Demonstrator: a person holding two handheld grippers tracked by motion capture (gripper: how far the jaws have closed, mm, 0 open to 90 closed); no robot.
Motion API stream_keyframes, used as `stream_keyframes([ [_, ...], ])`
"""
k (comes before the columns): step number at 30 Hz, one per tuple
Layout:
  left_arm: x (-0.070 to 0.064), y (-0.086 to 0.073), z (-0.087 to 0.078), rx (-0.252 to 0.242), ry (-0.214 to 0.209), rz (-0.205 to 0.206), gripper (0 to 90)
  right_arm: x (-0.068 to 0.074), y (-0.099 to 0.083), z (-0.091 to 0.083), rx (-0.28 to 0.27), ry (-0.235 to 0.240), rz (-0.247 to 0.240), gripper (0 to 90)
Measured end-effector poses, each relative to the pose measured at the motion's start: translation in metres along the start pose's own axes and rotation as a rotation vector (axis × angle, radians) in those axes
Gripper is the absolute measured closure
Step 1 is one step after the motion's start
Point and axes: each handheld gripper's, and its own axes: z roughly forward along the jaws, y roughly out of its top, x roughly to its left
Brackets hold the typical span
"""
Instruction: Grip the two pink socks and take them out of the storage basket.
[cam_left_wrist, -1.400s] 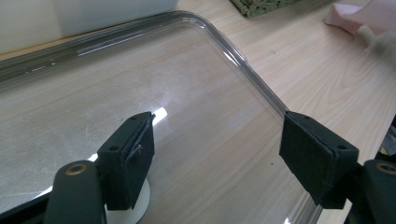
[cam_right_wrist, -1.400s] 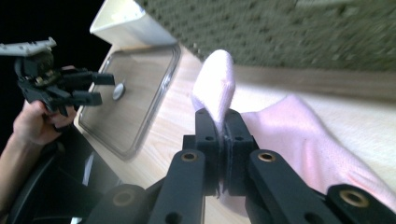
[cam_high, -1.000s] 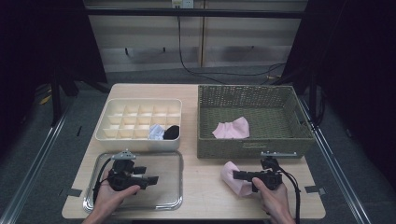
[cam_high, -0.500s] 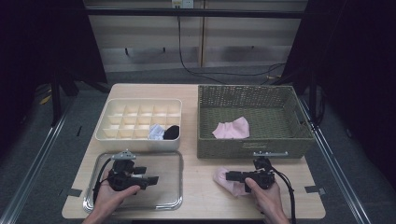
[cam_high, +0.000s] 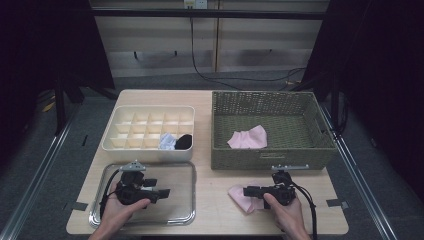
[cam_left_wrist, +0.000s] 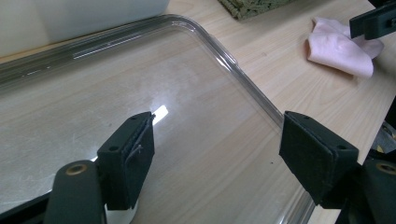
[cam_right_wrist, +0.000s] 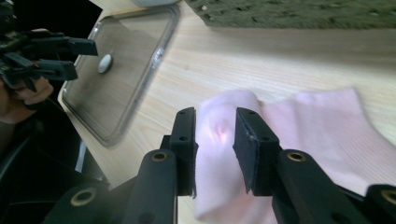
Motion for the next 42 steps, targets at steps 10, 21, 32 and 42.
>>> stream_keyframes([
  [10,-0.027,0.028,0.02,0.004,-0.079,0.043,33.9,-0.003,-0.003,0.01,0.036,0.007,-0.008,86.2],
  [21,-0.045,0.043,0.04,0.022,-0.075,0.093,31.0,0.022,-0.01,0.03,0.088,0.11,-0.075,76.3],
  [32,-0.057,0.046,0.054,0.067,-0.106,0.117,34.7,0.006,0.0,-0.005,-0.021,0.069,-0.04,73.5],
  [42,-0.077,0.051,0.076,0.111,-0.186,0.165,51.6,-0.032,0.004,-0.03,-0.057,-0.077,-0.03,73.2],
])
